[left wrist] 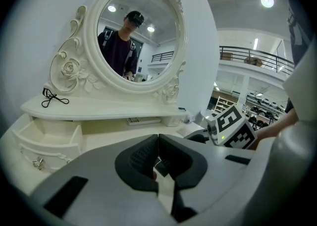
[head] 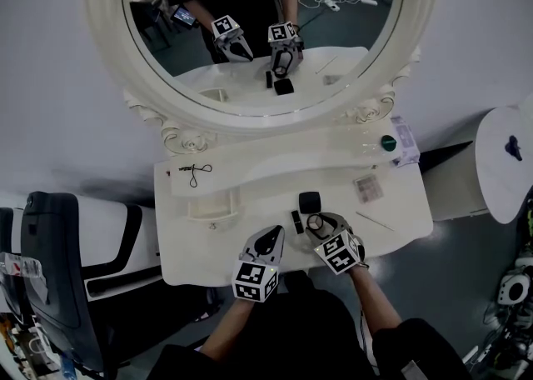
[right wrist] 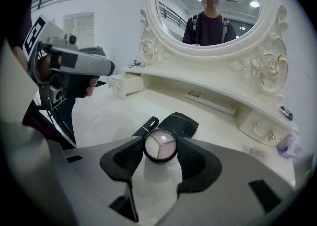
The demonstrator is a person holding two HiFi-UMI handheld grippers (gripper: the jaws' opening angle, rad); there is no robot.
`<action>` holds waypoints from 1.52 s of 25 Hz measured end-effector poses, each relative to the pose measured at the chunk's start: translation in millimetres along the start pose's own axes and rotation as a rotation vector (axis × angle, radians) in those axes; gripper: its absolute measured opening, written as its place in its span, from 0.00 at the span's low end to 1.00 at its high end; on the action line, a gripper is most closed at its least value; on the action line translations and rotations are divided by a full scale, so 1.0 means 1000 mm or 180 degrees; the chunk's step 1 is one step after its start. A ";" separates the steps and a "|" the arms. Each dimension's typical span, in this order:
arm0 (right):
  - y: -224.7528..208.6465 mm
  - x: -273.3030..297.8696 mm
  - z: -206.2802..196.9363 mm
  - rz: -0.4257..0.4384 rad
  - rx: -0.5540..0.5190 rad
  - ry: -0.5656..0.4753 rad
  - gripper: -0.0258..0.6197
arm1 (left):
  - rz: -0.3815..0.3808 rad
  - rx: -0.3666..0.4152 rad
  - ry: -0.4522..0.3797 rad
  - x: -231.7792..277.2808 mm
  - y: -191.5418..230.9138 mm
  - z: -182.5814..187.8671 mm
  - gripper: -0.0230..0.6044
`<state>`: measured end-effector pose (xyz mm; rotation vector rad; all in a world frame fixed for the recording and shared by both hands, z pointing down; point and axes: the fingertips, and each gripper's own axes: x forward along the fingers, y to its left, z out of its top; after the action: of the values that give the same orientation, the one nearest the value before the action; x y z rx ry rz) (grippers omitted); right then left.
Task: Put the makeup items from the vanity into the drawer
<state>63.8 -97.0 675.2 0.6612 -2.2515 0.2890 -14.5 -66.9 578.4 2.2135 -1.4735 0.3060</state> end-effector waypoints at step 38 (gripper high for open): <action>0.006 -0.091 0.129 -0.0294 0.0470 -0.1394 0.40 | -0.0050 0.0203 -0.0510 -0.028 0.020 0.062 0.06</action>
<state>34.3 -109.0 520.9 0.9816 -2.6204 0.2881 -48.0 -81.2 517.5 2.3466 -1.5474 0.1761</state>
